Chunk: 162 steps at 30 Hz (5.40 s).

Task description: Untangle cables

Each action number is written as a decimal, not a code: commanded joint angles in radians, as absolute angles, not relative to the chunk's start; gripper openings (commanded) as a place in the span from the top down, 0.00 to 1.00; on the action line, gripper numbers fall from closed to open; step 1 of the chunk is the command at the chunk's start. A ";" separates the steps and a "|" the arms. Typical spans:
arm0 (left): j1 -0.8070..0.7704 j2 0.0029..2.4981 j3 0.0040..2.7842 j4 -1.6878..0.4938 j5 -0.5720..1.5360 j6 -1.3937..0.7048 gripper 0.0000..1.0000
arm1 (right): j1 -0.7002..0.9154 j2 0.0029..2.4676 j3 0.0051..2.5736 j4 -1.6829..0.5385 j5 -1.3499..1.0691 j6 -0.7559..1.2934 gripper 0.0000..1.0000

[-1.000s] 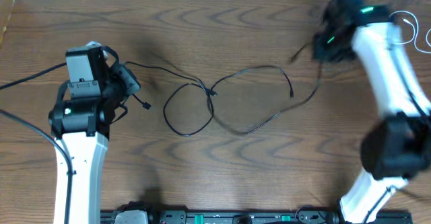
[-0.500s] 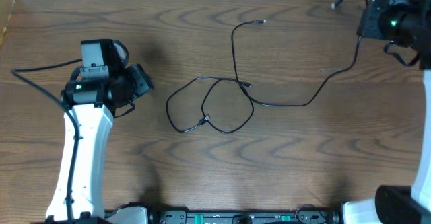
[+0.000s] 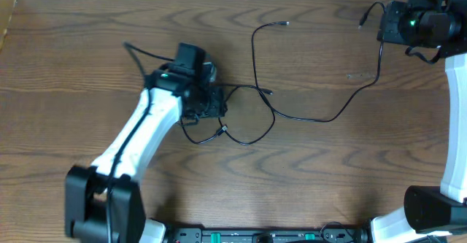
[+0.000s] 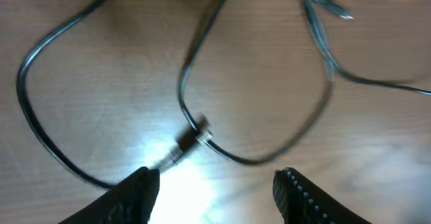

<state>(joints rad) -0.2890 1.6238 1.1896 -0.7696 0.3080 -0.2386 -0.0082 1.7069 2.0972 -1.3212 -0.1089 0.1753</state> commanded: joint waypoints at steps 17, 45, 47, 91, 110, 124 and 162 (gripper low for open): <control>-0.363 1.894 1.196 -0.494 0.114 -0.055 0.48 | -0.005 1.713 2.080 -1.328 -0.114 0.167 0.99; -0.381 1.898 1.213 -0.642 0.033 -0.052 0.93 | -0.019 1.998 2.033 -1.325 -0.059 0.167 0.70; -0.378 1.819 1.225 -0.681 0.033 -0.068 0.93 | -0.019 2.019 2.033 -1.323 -0.064 0.164 0.53; -0.191 1.023 1.255 -0.643 0.150 -0.425 0.93 | 0.486 2.050 1.365 -0.823 -0.492 -0.405 0.34; -0.169 1.094 1.254 -0.735 -0.125 -0.400 0.92 | 0.280 1.731 1.822 -0.962 -0.442 -0.016 0.99; 0.025 1.237 1.254 -0.803 -0.125 -0.348 0.93 | -0.331 1.553 2.206 -0.913 -0.443 0.231 0.99; 0.055 1.267 1.254 -0.773 0.136 -0.326 0.93 | -0.610 1.970 2.205 -1.177 0.045 0.299 0.91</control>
